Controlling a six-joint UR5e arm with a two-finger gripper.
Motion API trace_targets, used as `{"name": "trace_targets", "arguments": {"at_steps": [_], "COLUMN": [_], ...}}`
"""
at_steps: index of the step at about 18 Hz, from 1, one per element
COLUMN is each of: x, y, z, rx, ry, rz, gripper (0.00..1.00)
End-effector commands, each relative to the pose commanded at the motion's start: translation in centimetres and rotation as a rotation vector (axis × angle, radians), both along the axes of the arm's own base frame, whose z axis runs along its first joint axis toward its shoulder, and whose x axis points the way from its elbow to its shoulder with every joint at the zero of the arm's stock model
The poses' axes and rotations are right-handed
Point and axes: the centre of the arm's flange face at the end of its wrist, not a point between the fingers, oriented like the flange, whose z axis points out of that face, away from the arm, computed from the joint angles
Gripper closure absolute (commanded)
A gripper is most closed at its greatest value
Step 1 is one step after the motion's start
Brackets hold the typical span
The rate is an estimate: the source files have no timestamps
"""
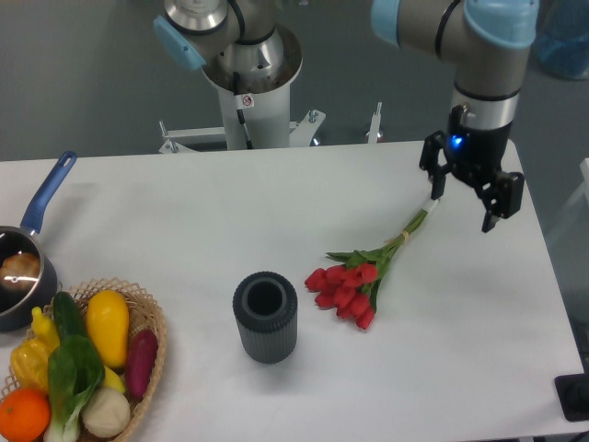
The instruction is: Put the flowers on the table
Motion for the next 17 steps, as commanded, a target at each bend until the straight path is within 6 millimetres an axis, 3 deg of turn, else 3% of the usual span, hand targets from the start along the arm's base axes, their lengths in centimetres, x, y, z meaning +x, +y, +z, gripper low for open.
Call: {"name": "trace_targets", "arguments": {"at_steps": [17], "x": [0.24], "y": [0.02], "z": [-0.1], "rx": [0.011], "ry": [-0.004], "rz": [0.009], "gripper": [0.0]}}
